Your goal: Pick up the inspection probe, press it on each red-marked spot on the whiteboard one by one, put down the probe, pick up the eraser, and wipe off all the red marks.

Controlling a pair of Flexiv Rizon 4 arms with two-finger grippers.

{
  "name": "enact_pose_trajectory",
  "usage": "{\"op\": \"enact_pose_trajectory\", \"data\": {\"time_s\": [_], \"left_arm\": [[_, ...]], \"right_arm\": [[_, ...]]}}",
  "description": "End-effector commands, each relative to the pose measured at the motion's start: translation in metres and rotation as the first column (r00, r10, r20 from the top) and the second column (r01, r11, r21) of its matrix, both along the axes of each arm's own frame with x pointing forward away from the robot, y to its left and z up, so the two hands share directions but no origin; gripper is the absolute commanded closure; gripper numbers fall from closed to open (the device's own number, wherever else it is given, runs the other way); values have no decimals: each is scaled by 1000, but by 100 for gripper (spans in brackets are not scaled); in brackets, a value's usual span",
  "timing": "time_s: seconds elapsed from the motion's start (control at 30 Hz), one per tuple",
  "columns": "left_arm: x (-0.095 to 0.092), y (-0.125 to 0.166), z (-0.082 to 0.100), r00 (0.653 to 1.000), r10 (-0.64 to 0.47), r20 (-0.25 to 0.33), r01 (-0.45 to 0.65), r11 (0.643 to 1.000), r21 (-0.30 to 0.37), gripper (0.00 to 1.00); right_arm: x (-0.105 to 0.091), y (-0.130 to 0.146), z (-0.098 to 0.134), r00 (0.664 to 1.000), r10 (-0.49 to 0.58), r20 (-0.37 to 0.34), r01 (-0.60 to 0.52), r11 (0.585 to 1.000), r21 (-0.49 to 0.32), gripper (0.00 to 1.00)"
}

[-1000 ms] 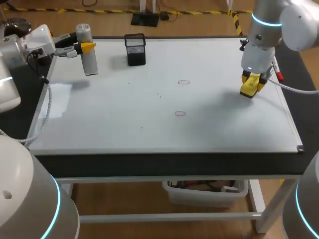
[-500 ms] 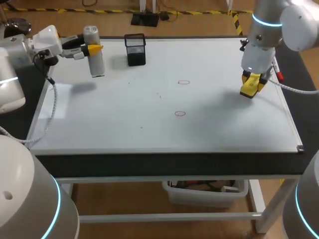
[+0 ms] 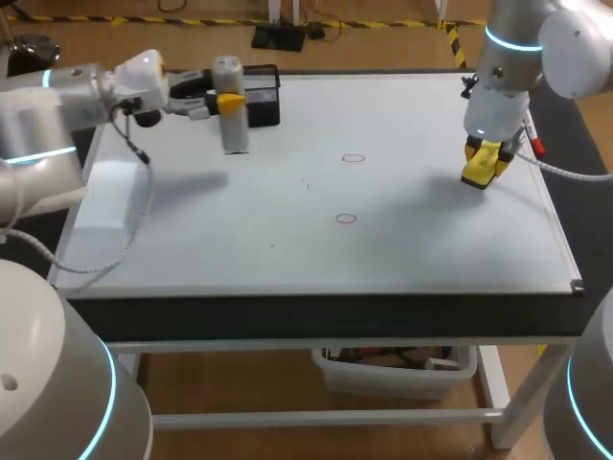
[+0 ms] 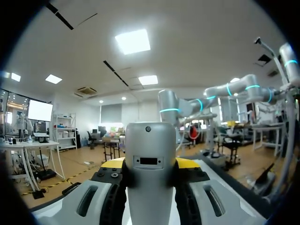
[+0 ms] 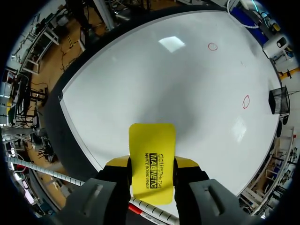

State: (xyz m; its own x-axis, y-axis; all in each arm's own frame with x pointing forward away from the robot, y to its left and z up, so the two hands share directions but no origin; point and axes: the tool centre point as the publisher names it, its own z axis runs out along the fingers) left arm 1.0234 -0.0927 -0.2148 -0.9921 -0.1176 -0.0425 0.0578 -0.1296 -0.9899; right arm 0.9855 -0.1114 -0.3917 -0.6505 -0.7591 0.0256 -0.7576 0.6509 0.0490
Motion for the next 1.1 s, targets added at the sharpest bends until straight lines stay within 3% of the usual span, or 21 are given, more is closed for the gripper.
{"op": "enact_pose_trajectory", "data": {"time_s": [0.03,0.27,0.43,1.1], "left_arm": [[3,-37,-3,1000,-31,6,31,1000,-5,100],[-3,-80,-6,996,-84,12,84,996,-3,100],[1,-98,-8,995,-91,28,92,995,-48,100],[20,-180,-23,988,-149,32,150,987,-53,100]], "right_arm": [[1,-1,1,1000,3,-2,-3,1000,-3,100],[1,-1,1,1000,3,-2,-3,1000,-3,100],[1,-1,1,1000,3,-2,-3,1000,-3,100],[1,-1,1,1000,3,-2,-3,1000,-3,100]]}}
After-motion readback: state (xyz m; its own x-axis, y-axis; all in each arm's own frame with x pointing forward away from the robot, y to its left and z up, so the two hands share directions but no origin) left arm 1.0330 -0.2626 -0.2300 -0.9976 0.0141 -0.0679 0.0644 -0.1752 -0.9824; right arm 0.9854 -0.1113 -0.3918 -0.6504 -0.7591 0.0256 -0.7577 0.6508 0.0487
